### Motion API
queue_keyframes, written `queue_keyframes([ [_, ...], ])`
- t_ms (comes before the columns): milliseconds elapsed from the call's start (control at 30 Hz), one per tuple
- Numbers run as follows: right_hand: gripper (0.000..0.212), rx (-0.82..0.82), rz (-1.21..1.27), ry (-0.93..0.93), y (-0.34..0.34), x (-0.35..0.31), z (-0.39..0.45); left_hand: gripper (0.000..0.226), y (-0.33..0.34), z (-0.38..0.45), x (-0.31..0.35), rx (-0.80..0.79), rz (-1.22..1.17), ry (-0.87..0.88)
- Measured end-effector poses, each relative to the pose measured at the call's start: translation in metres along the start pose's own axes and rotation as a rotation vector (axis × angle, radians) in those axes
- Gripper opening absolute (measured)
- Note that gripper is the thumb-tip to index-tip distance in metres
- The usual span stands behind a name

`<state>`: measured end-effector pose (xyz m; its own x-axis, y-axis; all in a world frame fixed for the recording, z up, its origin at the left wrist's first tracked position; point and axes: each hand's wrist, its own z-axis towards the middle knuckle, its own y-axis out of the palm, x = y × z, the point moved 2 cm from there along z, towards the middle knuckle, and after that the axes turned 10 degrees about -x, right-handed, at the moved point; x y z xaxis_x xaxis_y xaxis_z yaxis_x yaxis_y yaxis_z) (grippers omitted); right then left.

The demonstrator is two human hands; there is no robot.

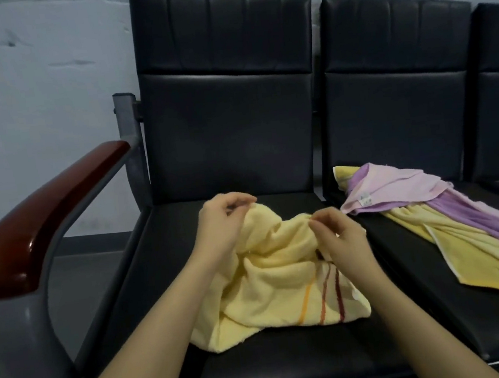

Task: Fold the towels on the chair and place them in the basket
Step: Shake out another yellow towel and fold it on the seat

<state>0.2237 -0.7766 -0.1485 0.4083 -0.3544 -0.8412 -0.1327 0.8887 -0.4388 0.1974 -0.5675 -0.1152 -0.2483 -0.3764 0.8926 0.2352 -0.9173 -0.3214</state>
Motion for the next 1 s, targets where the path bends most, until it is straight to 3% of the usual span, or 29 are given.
queue_keyframes([
  [167,0.008,-0.007,0.17,-0.191,-0.022,-0.053,-0.012,0.019,-0.001,-0.01,0.051,0.003,-0.063,0.062],
  [367,0.01,0.06,0.295,-0.27,-0.03,-0.082,-0.018,0.051,0.03,-0.037,0.068,-0.248,0.041,0.113],
  [533,0.008,0.079,0.304,-0.217,-0.032,-0.077,-0.021,0.023,0.045,-0.047,0.07,-0.144,-0.144,0.118],
  [767,0.015,0.326,0.062,-0.291,-0.027,-0.061,-0.036,0.023,0.037,-0.038,0.077,0.042,-0.22,0.013],
  [1000,0.031,0.228,0.115,-0.194,-0.003,-0.072,-0.036,0.023,0.028,-0.03,0.091,0.096,-0.254,0.002],
])
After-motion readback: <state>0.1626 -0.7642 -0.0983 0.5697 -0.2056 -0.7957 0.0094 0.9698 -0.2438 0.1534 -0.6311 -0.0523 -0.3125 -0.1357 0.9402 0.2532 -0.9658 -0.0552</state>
